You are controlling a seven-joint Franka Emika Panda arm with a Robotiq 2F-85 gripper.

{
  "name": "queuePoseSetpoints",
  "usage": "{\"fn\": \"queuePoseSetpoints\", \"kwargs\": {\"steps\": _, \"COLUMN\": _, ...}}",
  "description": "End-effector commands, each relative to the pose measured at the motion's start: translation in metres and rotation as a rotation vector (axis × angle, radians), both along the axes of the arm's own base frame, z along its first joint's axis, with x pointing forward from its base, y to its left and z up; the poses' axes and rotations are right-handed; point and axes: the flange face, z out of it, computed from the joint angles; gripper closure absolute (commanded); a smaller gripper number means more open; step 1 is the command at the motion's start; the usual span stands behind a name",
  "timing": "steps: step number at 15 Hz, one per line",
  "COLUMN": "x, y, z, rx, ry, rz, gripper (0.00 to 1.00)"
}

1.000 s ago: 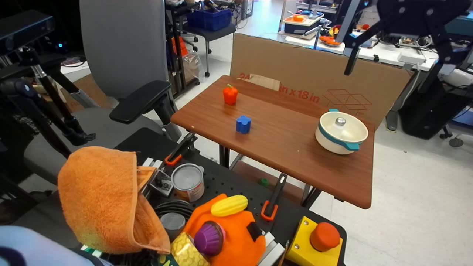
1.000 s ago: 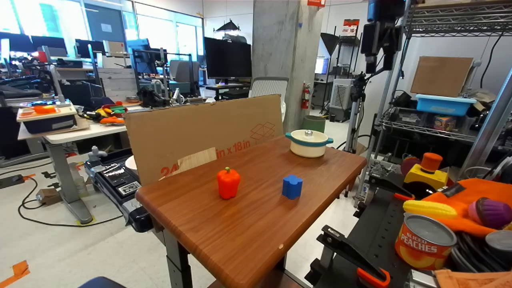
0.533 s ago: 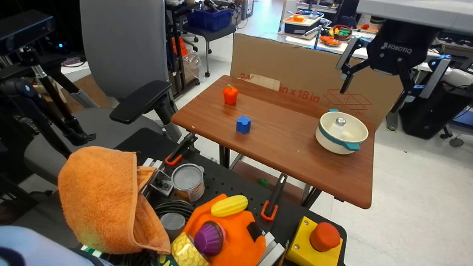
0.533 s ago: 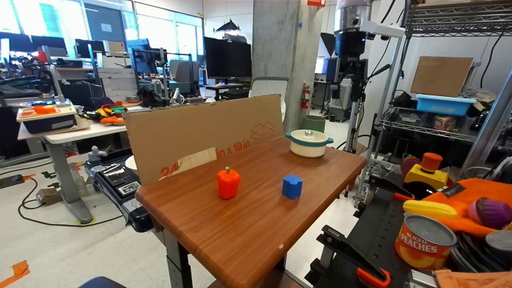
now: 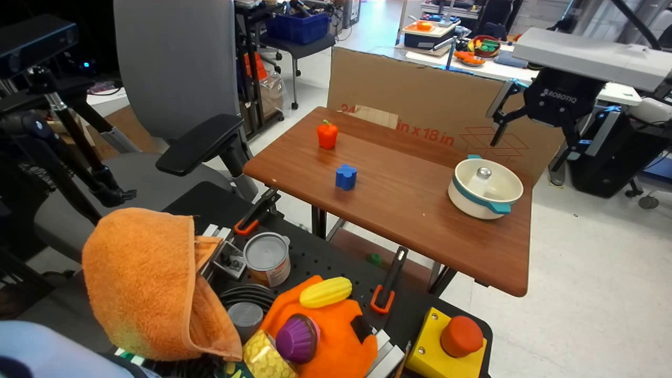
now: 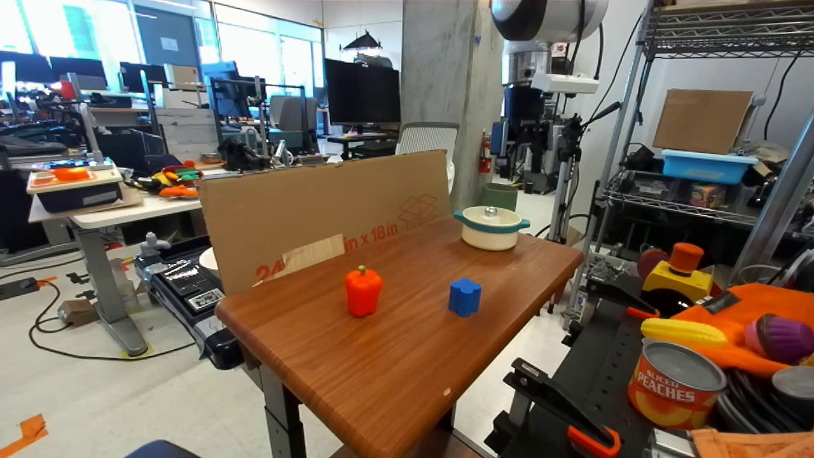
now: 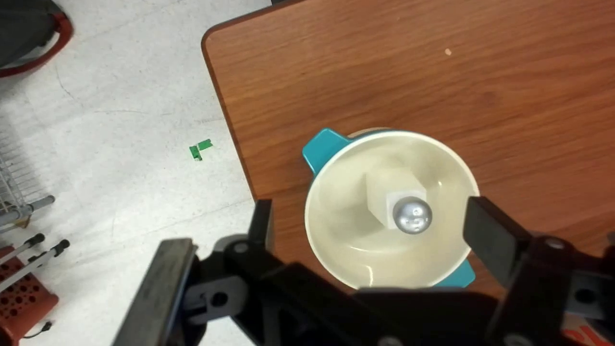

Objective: Remove the shaker from the bowl and put it on the table

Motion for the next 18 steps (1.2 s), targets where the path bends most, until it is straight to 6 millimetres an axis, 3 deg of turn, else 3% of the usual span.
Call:
{"fn": "queuePoseSetpoints", "kwargs": {"steps": 1, "x": 0.029, "y": -0.002, "z": -0.021, "rx": 0.036, "ry": 0.008, "rz": 0.006, "gripper": 0.00}}
{"fn": "queuePoseSetpoints", "kwargs": {"steps": 10, "x": 0.059, "y": 0.021, "z": -0.076, "rx": 0.036, "ry": 0.074, "rz": 0.050, "gripper": 0.00}}
{"fn": "queuePoseSetpoints", "kwargs": {"steps": 11, "x": 0.060, "y": 0.023, "z": -0.078, "rx": 0.040, "ry": 0.083, "rz": 0.052, "gripper": 0.25}}
{"fn": "queuePoseSetpoints", "kwargs": {"steps": 13, "x": 0.062, "y": 0.024, "z": -0.080, "rx": 0.044, "ry": 0.093, "rz": 0.055, "gripper": 0.34}}
{"fn": "queuePoseSetpoints", "kwargs": {"steps": 18, "x": 0.063, "y": 0.022, "z": -0.080, "rx": 0.058, "ry": 0.130, "rz": 0.041, "gripper": 0.73}}
